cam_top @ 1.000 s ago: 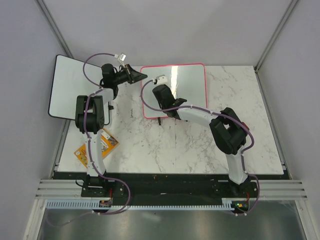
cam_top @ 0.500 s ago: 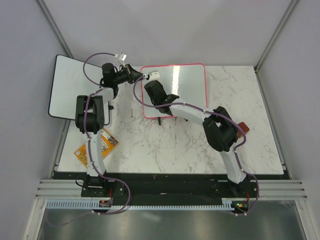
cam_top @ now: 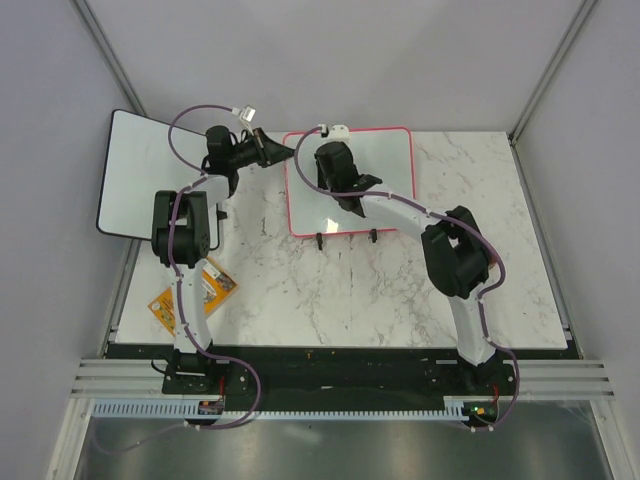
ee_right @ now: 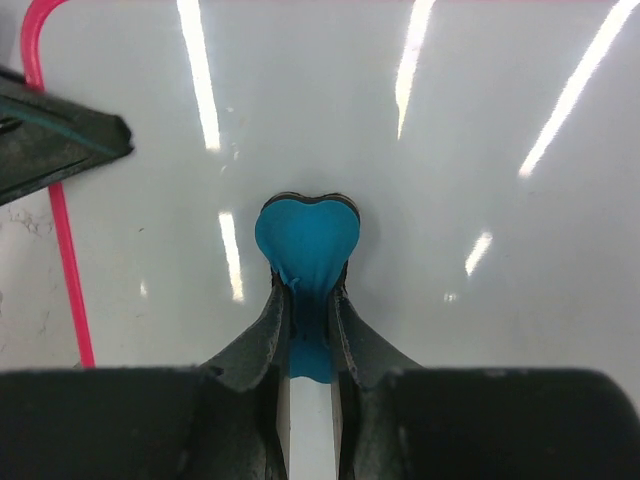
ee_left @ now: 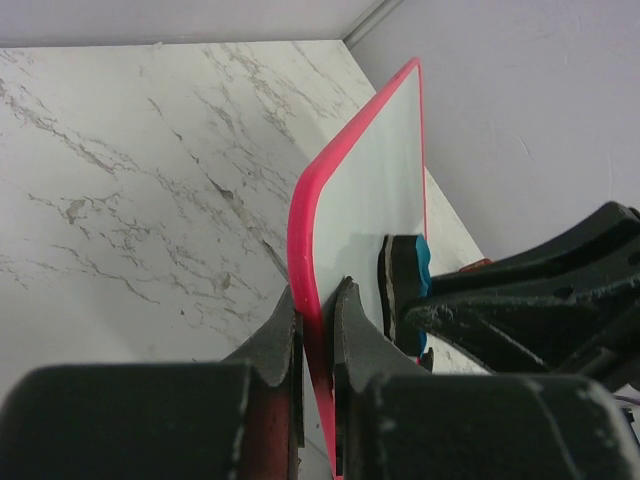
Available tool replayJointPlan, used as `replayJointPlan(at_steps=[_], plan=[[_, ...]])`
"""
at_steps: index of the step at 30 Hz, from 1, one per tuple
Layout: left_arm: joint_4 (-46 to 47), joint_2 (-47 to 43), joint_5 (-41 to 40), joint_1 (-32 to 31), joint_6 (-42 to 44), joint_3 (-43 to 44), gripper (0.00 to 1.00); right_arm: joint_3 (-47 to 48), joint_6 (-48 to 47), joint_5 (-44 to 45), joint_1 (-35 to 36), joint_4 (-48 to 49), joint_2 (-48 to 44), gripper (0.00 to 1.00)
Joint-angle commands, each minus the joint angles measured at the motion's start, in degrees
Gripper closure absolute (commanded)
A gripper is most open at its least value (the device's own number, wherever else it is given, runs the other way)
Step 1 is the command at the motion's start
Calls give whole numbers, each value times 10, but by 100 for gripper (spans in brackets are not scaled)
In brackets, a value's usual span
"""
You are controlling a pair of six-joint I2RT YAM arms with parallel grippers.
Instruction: Erase the whiteboard
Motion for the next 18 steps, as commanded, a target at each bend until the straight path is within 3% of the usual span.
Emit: replayJointPlan(at_steps=[1,8,18], plan=[[-6,9,13,-20,163,3,98,-57,8,57,-92,2,2,100],[5,13,14,-20,149,2,98,-121,6,71,-126,2,-36,100],[7,11,12,-20,149,-6,98,-183,19,5,-119,14,-74,100]])
